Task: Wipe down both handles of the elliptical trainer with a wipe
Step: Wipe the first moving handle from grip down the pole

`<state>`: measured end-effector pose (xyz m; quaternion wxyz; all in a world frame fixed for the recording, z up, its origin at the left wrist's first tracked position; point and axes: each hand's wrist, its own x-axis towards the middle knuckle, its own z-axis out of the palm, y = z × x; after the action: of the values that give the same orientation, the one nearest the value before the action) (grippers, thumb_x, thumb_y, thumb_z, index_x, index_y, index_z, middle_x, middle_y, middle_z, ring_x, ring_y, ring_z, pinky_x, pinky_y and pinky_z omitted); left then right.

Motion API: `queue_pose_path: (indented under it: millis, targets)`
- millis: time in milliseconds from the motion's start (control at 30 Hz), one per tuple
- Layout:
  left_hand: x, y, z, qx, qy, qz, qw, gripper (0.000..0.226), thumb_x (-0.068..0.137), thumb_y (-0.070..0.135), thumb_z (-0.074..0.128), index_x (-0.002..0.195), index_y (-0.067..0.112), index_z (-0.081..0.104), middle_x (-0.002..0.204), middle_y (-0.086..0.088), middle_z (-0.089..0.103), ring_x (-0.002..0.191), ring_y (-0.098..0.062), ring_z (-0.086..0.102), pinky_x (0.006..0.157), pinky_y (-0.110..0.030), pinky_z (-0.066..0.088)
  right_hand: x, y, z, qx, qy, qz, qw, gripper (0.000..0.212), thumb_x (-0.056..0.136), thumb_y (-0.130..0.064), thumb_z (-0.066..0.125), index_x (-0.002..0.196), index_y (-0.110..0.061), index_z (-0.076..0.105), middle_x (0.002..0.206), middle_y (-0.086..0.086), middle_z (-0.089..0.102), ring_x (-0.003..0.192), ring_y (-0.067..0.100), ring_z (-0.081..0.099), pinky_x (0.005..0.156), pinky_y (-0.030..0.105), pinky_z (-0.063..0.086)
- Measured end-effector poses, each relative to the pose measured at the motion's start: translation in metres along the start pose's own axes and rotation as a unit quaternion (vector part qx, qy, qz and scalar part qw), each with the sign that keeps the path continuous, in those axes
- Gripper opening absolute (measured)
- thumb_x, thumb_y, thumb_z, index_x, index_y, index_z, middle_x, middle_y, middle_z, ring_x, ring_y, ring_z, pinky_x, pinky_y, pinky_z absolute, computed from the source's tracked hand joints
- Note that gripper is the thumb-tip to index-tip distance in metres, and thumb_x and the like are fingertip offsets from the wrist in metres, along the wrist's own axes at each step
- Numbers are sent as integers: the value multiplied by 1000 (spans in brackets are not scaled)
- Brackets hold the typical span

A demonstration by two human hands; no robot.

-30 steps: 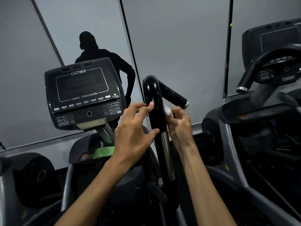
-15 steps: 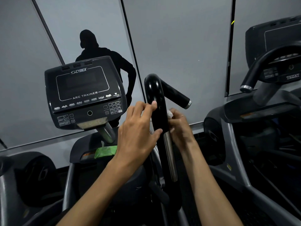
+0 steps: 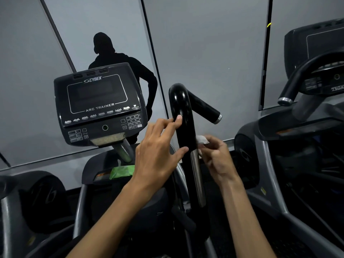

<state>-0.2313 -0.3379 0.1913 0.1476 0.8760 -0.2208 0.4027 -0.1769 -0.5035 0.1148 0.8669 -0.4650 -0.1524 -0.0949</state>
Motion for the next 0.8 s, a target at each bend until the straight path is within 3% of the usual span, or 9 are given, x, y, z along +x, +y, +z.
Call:
queue_pose_path:
  millis: [100, 200, 333, 433, 633, 700, 800]
  targets:
    - [-3, -2, 3, -60, -5, -4, 998, 76, 77, 30, 86, 146, 25, 52, 129, 5, 55, 117, -10, 49, 69, -33, 56, -18, -11, 12, -27, 70, -94, 993, 13, 77, -8, 75, 90, -10, 74, 82, -1, 76, 79, 10, 71, 74, 20, 56]
    - [-4, -2, 6, -90, -3, -9, 996, 77, 79, 24, 85, 148, 24, 50, 131, 5, 53, 120, -14, 52, 72, -41, 61, -14, -24, 34, -99, 116, -177, 972, 17, 86, 5, 71, 96, -10, 74, 91, 2, 77, 87, 13, 73, 76, 22, 56]
    - [-7, -2, 7, -105, -6, -9, 994, 79, 81, 15, 83, 150, 23, 47, 135, 5, 50, 124, -12, 50, 83, -33, 57, -34, -7, 33, -218, 152, -253, 930, 29, 86, 5, 74, 92, -23, 74, 95, 6, 72, 86, 18, 70, 74, 39, 59]
    - [-7, -3, 6, -119, -12, -7, 993, 77, 82, 6, 79, 150, 22, 47, 135, 6, 50, 128, -12, 49, 87, -29, 54, -43, -4, 31, -248, 162, -264, 918, 28, 84, 4, 76, 92, -22, 75, 95, 2, 69, 88, 19, 69, 73, 47, 61]
    - [-3, -2, -12, -273, -4, -68, 960, 43, 89, -1, 69, 125, 22, 63, 124, 11, 61, 119, -1, 56, 83, -18, 53, -33, -27, 65, -280, 192, -312, 887, 21, 86, -6, 78, 97, -24, 75, 97, -3, 66, 90, 16, 67, 77, 39, 58]
    - [-8, -1, -15, -280, 27, -70, 957, 35, 89, 4, 71, 120, 20, 64, 119, 9, 64, 115, -8, 60, 84, -19, 53, -40, -24, 74, -262, 215, -290, 895, 21, 86, -5, 77, 95, -24, 76, 97, -5, 65, 87, 16, 68, 75, 38, 59]
    - [-18, 3, -16, -311, 24, -27, 950, 44, 89, 3, 74, 129, 14, 60, 118, 2, 63, 112, -18, 63, 85, -25, 56, -52, -22, 80, -167, 233, -237, 928, 20, 87, -4, 76, 90, -24, 77, 98, 1, 65, 82, 17, 70, 73, 29, 58]
